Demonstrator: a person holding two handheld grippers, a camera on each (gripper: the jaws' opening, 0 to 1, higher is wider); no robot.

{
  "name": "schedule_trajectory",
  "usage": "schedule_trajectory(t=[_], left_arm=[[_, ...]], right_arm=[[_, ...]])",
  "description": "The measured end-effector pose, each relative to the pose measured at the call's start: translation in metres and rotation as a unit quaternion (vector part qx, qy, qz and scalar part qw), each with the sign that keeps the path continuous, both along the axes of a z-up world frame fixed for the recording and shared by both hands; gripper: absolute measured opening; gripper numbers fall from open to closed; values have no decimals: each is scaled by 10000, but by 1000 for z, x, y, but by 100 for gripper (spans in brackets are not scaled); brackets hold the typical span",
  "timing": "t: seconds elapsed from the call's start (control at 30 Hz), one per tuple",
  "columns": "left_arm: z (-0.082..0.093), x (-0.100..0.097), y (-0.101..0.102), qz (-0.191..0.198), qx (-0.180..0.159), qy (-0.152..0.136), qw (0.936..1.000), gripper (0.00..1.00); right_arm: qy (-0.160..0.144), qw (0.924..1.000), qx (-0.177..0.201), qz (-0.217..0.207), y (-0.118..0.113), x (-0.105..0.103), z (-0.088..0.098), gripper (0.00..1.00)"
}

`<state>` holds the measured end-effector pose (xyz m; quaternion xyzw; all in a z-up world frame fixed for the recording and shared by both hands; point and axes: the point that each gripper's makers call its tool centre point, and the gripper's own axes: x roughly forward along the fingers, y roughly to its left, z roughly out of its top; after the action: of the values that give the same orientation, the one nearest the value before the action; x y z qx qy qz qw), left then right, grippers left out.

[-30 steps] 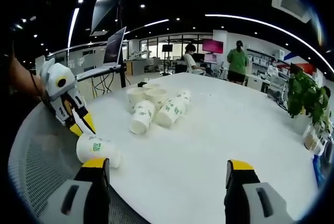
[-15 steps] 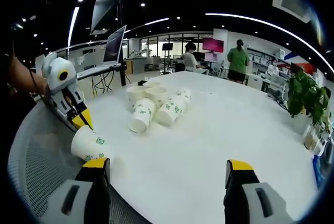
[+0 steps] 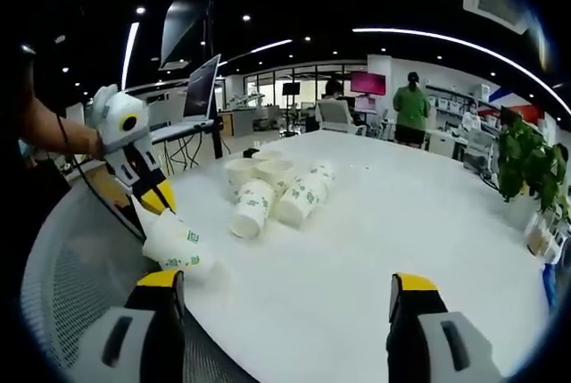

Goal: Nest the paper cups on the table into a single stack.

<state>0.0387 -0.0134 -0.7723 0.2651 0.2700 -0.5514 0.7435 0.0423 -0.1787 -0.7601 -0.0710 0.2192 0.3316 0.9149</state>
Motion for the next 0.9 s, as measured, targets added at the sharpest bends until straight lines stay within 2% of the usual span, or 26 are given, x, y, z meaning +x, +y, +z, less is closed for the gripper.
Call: schedule_trajectory(t=[0.27,0.4,0.53,0.6,0.73,0.9], left_arm=[[6,15,-1,-186,355,83,9992,0],[3,22,1,-344,746,146,9965,0],[7,26,-6,-374,754,416,9956,0],[4,29,-6,-366,876,511,9942,0],[3,37,-8,-448,1128,535,9912,0],[4,46,-14,-427,1230,612,9896,0]], right_arm=[[-74,10000,56,1,1,2,3,99],[-80,9999,51,33,2,2,3,99],[-87,9999,31,59,3,2,3,99],[-94,9999,30,47,2,2,3,99],[-92,9999,14,40,2,2,3,99],[-99,9999,1,35,2,3,3,99]])
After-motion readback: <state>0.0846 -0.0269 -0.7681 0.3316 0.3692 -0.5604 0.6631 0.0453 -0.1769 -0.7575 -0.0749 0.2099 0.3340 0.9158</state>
